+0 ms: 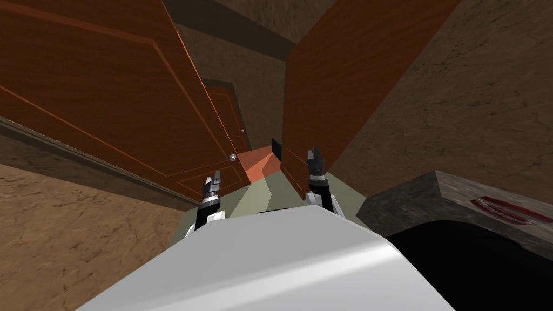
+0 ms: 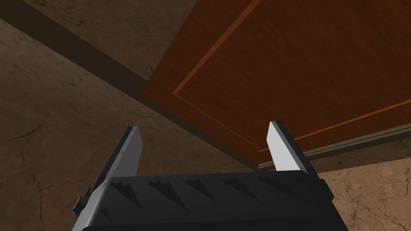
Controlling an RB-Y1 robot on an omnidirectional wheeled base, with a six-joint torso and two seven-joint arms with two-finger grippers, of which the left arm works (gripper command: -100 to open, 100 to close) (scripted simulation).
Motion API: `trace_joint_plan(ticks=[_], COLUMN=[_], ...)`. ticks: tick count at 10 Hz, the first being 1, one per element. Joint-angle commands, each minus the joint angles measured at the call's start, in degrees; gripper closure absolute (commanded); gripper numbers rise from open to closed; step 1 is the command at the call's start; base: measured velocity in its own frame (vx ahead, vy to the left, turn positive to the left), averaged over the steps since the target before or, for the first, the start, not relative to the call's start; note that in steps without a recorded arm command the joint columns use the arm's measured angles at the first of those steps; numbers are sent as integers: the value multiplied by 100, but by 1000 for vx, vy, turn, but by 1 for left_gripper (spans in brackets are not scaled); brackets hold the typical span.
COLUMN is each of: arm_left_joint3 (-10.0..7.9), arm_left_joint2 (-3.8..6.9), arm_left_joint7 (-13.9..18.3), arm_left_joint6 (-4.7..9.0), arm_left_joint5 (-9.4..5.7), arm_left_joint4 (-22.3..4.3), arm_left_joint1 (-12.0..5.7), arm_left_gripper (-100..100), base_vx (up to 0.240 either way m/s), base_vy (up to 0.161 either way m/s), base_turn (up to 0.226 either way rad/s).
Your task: Pull the door open
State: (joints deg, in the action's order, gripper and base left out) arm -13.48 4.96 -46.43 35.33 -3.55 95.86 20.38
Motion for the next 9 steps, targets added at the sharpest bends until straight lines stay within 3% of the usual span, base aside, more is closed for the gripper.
trace_joint_plan(ticks=[1,9], arm_left_joint3=[-119,-660], arm_left_joint2=[9,-62], arm_left_joint7=[-256,-1445], arm_left_joint6=[59,258], arm_left_joint5=[-11,-40], arm_left_joint4=[-249,-1371], arm_left_joint1=[-54,-319], arm_left_gripper=[-100,-100], base_vx=[102,89], base_vy=[37,47], base_turn=[-100,-116])
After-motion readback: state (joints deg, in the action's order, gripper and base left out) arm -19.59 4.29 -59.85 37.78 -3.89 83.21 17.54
